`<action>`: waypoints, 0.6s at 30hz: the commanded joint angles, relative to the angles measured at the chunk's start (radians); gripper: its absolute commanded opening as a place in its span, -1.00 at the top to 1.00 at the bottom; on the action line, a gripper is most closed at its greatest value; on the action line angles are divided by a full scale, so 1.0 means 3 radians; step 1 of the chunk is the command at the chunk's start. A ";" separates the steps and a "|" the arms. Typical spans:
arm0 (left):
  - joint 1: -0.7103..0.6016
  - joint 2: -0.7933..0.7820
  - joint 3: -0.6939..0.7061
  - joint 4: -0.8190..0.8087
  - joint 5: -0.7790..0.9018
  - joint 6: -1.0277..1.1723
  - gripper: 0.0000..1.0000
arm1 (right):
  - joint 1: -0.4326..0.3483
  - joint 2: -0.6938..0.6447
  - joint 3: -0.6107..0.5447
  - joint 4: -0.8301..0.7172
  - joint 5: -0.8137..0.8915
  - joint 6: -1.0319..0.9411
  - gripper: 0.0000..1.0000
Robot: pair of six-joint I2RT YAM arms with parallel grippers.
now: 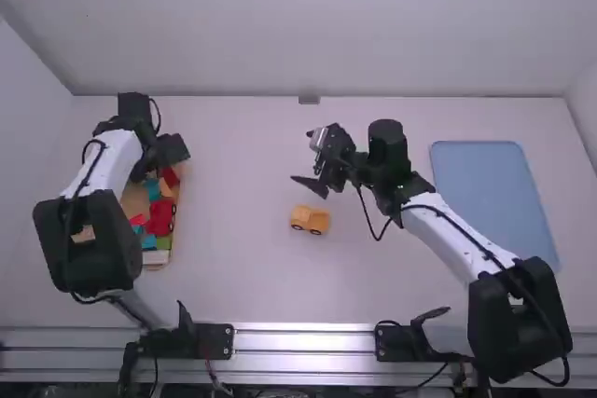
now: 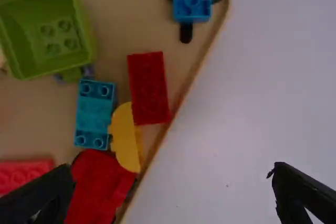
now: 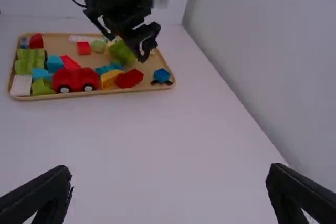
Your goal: Assemble lego blocks to make yellow taxi
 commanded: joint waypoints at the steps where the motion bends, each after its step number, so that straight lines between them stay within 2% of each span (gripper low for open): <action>1: 0.0351 -0.0033 0.0114 -0.0006 0.0387 -0.0114 -0.98 | -0.0036 0.0023 0.0019 -0.0006 -0.0034 0.0019 -0.98; 7: 0.0785 -0.0037 0.0161 -0.0045 0.0565 -0.0675 -0.98 | -0.0024 0.0023 0.0019 0.0024 -0.0033 -0.0006 -0.98; 12: 0.0999 -0.0037 0.0167 -0.0149 0.0406 -0.1055 -0.98 | -0.0028 0.0023 0.0019 0.0088 -0.0022 -0.0005 -0.98; 18: 0.1125 -0.0074 0.0435 -0.0811 0.0375 -0.1077 -0.94 | -0.0023 0.0023 0.0020 0.0123 -0.0032 -0.0006 -0.98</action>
